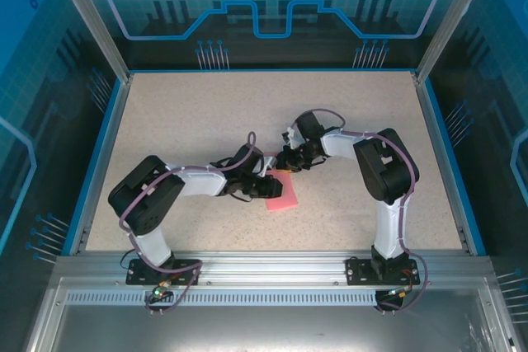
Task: Fold a paper plane with a square sheet of paper (fold left side to right side)
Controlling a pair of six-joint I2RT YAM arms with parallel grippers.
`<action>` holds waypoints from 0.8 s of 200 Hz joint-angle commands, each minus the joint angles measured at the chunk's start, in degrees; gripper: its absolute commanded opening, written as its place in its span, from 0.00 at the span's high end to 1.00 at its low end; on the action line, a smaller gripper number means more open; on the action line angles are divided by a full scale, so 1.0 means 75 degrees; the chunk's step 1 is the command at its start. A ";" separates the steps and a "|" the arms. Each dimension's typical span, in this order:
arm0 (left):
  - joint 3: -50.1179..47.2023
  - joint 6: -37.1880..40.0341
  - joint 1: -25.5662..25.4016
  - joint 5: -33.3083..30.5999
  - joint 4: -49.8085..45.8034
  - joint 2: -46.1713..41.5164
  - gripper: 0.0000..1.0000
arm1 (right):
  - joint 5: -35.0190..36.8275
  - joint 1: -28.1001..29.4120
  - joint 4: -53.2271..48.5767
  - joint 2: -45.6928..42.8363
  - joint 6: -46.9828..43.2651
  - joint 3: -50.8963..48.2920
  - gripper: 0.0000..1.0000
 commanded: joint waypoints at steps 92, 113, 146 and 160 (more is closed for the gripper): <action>-0.0045 -0.0088 -0.0114 -0.0411 -0.0233 0.0394 0.76 | 0.0479 -0.0147 -0.1074 -0.2448 -0.0724 -0.0999 0.64; -0.0039 -0.0060 -0.0108 -0.0452 -0.0286 0.0355 0.76 | 0.0359 -0.0103 -0.1153 -0.2981 -0.0746 -0.1765 0.66; -0.0039 -0.0048 -0.0114 -0.0494 -0.0320 0.0334 0.76 | -0.0037 0.0244 -0.0774 -0.3279 -0.0498 -0.2690 0.78; -0.0027 -0.0045 -0.0108 -0.0511 -0.0342 0.0326 0.76 | -0.0172 0.0453 -0.0466 -0.3114 -0.0319 -0.2813 0.82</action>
